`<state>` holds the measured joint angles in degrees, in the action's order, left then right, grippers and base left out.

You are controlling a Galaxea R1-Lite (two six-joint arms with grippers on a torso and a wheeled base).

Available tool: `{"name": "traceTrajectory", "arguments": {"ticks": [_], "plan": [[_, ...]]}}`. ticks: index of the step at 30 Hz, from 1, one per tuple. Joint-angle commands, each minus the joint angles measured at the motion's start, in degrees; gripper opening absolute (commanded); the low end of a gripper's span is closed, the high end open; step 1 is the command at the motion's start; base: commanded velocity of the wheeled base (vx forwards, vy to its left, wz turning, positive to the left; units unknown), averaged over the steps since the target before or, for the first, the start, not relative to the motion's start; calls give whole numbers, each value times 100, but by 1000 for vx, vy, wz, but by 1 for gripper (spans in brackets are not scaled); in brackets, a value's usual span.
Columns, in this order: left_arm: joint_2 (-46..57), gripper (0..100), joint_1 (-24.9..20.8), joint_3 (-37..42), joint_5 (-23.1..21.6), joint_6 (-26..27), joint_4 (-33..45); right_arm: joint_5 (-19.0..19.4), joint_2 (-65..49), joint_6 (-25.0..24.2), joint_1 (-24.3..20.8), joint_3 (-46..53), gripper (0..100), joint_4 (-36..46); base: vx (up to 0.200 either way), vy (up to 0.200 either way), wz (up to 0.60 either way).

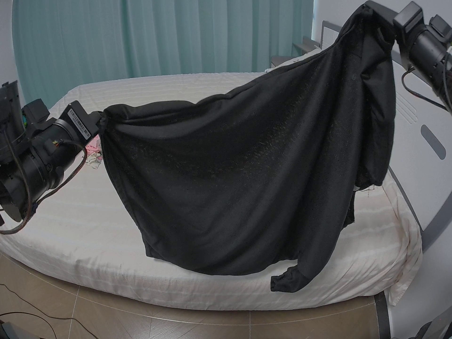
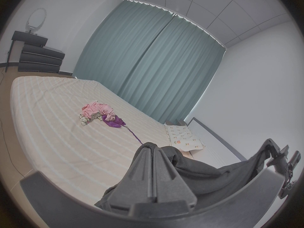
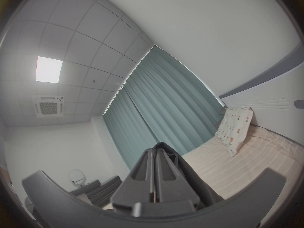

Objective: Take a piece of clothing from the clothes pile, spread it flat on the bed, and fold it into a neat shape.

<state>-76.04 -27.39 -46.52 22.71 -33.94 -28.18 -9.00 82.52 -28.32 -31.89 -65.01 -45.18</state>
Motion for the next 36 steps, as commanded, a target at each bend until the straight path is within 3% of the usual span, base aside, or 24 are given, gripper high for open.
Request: {"name": "traceTrajectory", "arguments": {"ticks": [1,9,20,22,25,32,36], "plan": [[-569,0,15,-6,-39,-69,-3,144,1038,-42,491,-205,0,-70,200,0,0],[-1185,0,120,-314,-30,-254,-64,109,2137,-33,579,-477,0,-852,200,0,0],[-1905,0,393,-630,-83,-271,-73,100,2568,-42,763,-433,0,-923,200,0,0],[-2090,0,393,-630,-311,-298,-91,82,2673,-51,790,-425,0,-931,200,0,0],[-2362,0,401,-736,-557,-482,-91,73,2778,-227,816,-363,0,-1010,200,0,0],[-2995,0,489,-964,-584,-790,-91,73,3279,-411,957,-231,0,-1177,200,0,0],[-3232,0,489,-991,-592,-842,-126,100,3534,-429,1027,-152,0,-1213,0,0,0]]}}
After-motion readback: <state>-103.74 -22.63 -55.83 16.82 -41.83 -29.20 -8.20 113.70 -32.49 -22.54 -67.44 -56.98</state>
